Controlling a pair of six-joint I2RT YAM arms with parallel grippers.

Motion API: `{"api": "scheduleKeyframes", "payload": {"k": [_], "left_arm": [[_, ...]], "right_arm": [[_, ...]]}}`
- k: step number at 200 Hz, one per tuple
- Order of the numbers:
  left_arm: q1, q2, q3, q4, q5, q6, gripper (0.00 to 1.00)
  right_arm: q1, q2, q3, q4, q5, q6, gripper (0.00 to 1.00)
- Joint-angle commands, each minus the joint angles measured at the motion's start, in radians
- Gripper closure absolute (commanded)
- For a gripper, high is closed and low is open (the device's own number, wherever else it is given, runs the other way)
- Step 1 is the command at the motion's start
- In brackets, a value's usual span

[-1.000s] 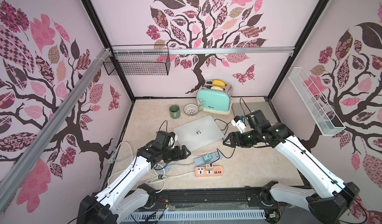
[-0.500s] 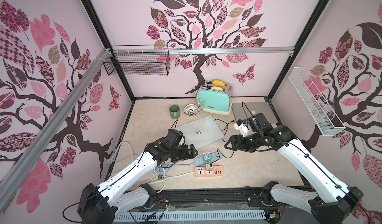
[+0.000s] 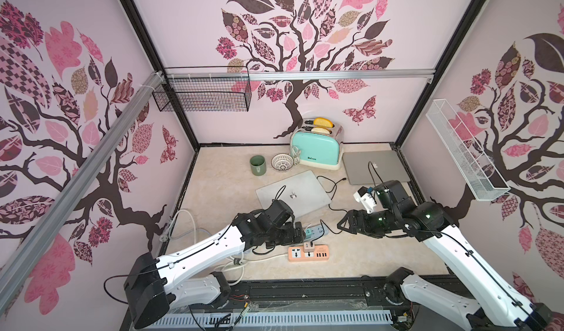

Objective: Unplug the laptop charger
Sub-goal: Remove the charging cable from the plug.

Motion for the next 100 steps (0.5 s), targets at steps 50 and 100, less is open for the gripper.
{"api": "scheduleKeyframes", "payload": {"k": [50, 100], "left_arm": [[-0.006, -0.038, -0.158, 0.143, 0.09, -0.041, 0.02], [-0.015, -0.022, -0.185, 0.19, 0.086, -0.052, 0.07]], "right_arm": [[0.253, 0.005, -0.162, 0.201, 0.086, 0.187, 0.07], [0.303, 0.065, -0.228, 0.351, 0.123, 0.237, 0.1]]}}
